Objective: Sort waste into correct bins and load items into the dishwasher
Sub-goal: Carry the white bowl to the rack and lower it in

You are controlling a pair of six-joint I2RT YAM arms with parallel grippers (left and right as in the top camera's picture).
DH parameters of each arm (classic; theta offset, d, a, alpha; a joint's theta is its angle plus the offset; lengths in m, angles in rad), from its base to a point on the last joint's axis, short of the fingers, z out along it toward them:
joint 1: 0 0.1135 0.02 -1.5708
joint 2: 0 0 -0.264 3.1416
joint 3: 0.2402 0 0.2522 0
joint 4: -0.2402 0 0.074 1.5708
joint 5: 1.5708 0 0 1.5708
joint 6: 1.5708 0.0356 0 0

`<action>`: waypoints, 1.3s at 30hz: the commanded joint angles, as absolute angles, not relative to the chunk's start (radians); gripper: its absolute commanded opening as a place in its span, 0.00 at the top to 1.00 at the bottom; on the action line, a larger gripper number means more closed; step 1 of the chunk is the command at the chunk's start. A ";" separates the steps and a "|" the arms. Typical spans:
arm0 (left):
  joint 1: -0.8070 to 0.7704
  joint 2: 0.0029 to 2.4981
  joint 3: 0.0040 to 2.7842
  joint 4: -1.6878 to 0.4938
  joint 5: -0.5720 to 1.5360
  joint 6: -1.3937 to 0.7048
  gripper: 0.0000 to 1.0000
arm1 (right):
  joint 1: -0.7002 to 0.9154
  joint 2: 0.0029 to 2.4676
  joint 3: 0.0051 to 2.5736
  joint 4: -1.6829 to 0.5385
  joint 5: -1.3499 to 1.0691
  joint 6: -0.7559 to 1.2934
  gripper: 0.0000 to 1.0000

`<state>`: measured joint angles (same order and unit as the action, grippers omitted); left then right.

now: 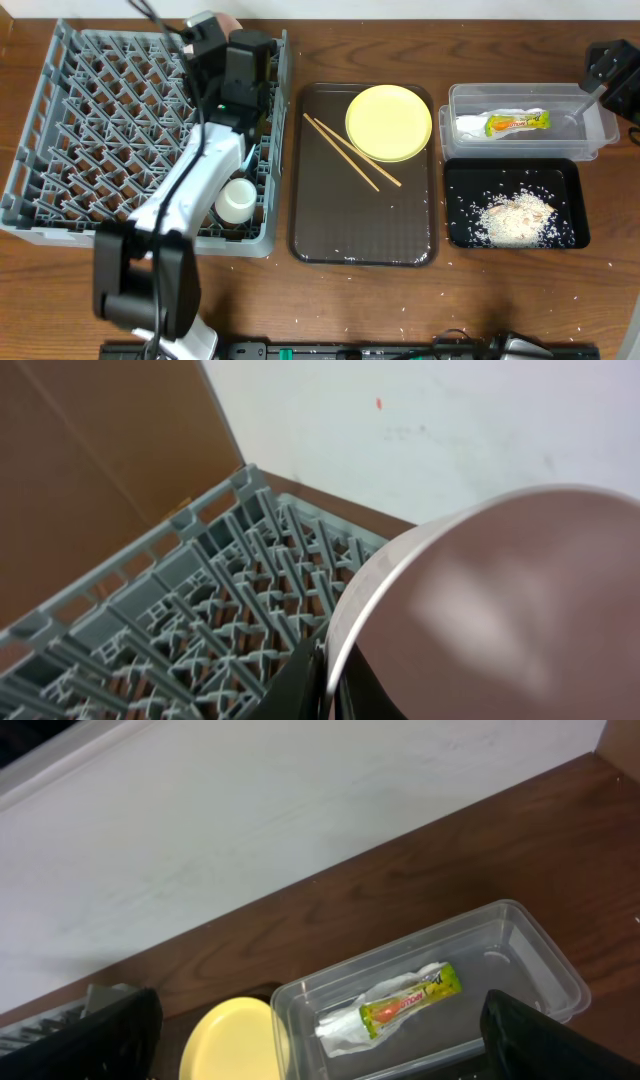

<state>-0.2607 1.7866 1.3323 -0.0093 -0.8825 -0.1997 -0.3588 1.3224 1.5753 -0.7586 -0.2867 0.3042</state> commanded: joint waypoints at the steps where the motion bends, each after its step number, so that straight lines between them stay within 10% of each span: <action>1: -0.260 1.847 1.335 0.070 -0.956 -0.039 0.93 | -0.362 1.322 1.576 -0.757 -0.281 0.314 0.01; 32: -0.357 2.011 1.335 0.173 -1.087 0.295 0.91 | -0.362 1.322 1.576 -0.757 -0.281 0.314 0.01; 39: -0.392 2.011 1.335 0.094 -1.093 0.295 0.59 | -0.362 1.322 1.576 -0.757 -0.281 0.314 0.01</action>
<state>-0.3702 1.9976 1.3319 0.1192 -1.0695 0.2909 -0.3588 1.3224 1.5753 -0.7582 -0.2867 0.3042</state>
